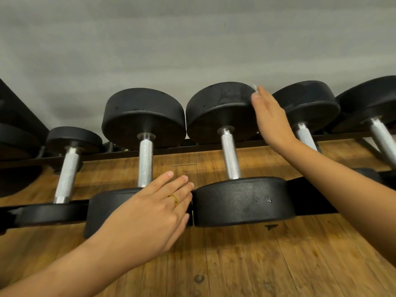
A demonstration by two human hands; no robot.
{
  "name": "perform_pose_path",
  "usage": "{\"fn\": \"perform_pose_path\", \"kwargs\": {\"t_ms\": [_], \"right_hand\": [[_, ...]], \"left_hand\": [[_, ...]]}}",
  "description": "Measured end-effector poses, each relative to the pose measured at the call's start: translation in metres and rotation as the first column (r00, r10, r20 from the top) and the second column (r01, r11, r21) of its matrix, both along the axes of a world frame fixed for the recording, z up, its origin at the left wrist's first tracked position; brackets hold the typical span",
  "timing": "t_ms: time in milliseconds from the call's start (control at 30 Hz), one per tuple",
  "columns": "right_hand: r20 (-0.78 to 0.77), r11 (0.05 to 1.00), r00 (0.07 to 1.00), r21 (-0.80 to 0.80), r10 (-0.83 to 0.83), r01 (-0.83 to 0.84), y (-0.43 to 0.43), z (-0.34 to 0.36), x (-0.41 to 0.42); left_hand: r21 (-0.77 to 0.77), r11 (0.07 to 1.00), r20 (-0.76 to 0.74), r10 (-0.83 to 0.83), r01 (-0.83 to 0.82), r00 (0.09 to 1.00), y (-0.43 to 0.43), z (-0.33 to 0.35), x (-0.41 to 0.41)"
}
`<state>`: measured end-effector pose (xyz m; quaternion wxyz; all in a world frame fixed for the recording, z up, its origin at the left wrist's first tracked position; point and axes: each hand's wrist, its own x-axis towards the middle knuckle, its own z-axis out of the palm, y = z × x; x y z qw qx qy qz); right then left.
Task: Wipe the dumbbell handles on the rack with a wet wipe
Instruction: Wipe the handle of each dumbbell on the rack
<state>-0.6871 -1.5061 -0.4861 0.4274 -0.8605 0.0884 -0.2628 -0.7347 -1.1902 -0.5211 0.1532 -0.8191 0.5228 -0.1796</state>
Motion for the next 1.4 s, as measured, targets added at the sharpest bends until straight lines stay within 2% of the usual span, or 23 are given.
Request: {"fn": "perform_pose_path", "kwargs": {"t_ms": [100,133,167,233,300,367,433,500,633,667,800,867,1000,1133,1267,1333,1400], "right_hand": [[-0.023,0.97,1.0,0.241,0.019,-0.013,-0.004,-0.008,0.0],[-0.02,0.963,1.0,0.267,0.023,-0.017,-0.006,-0.008,0.001],[-0.001,0.971,0.999,0.233,0.044,-0.043,-0.004,-0.007,0.0],[0.046,0.992,0.992,0.034,0.116,-0.117,0.005,0.0,-0.007],[0.081,0.97,0.978,-0.164,0.193,-0.178,0.014,0.001,-0.011],[0.068,0.93,0.977,-0.327,0.202,-0.169,0.017,0.001,-0.011],[0.067,0.902,0.982,-0.41,0.179,-0.137,0.012,0.001,-0.008],[0.085,0.914,0.983,-0.389,0.164,-0.119,0.001,-0.001,-0.004],[0.046,0.991,0.996,-0.118,0.074,-0.068,-0.008,0.003,-0.001],[0.052,0.991,0.994,-0.1,0.093,-0.088,-0.004,0.003,-0.003],[0.085,0.962,0.985,-0.243,0.148,-0.124,0.006,-0.014,-0.017],[0.102,0.975,0.987,-0.193,0.128,-0.106,0.004,-0.02,-0.024],[-0.005,0.998,0.998,0.011,0.055,-0.055,0.001,-0.015,-0.03],[0.049,0.985,0.99,-0.122,0.132,-0.125,-0.001,-0.008,-0.031],[0.025,0.947,0.985,-0.279,0.171,-0.157,-0.011,-0.009,-0.022],[0.026,0.954,0.985,-0.255,0.168,-0.156,-0.012,-0.007,-0.013],[0.025,0.977,0.988,-0.152,0.155,-0.149,-0.012,-0.001,-0.001]], "left_hand": [[-0.008,1.0,0.0,-0.001,0.001,1.0,0.001,-0.001,-0.002],[-0.013,1.0,-0.003,0.0,0.0,1.0,0.001,-0.001,-0.002],[-0.014,1.0,-0.007,0.003,-0.003,1.0,0.001,-0.001,-0.002],[-0.014,1.0,-0.018,0.007,-0.007,1.0,0.0,-0.001,-0.001],[-0.021,1.0,-0.025,0.009,-0.009,1.0,0.0,-0.001,0.0],[-0.024,1.0,-0.032,0.009,-0.01,0.999,0.001,-0.001,0.0],[-0.021,1.0,-0.03,0.007,-0.008,1.0,0.001,-0.001,0.0],[-0.013,1.0,-0.027,0.01,-0.01,1.0,0.001,-0.001,-0.001],[-0.004,1.0,-0.023,0.013,-0.013,1.0,0.002,0.0,-0.002],[-0.005,1.0,-0.019,0.012,-0.012,1.0,0.002,0.0,-0.002],[-0.01,1.0,-0.026,0.009,-0.009,1.0,0.003,0.0,-0.001],[-0.016,1.0,-0.024,0.006,-0.006,1.0,0.002,0.0,-0.001],[-0.028,1.0,-0.022,0.002,-0.003,1.0,0.002,-0.002,0.0],[-0.03,1.0,-0.018,0.002,-0.003,1.0,0.0,0.0,-0.002],[-0.02,1.0,-0.037,0.014,-0.015,0.999,-0.002,0.001,-0.003],[-0.017,1.0,-0.04,0.02,-0.021,0.999,-0.001,0.001,-0.003],[-0.015,1.0,-0.048,0.024,-0.025,0.999,0.001,0.002,-0.004]]}}
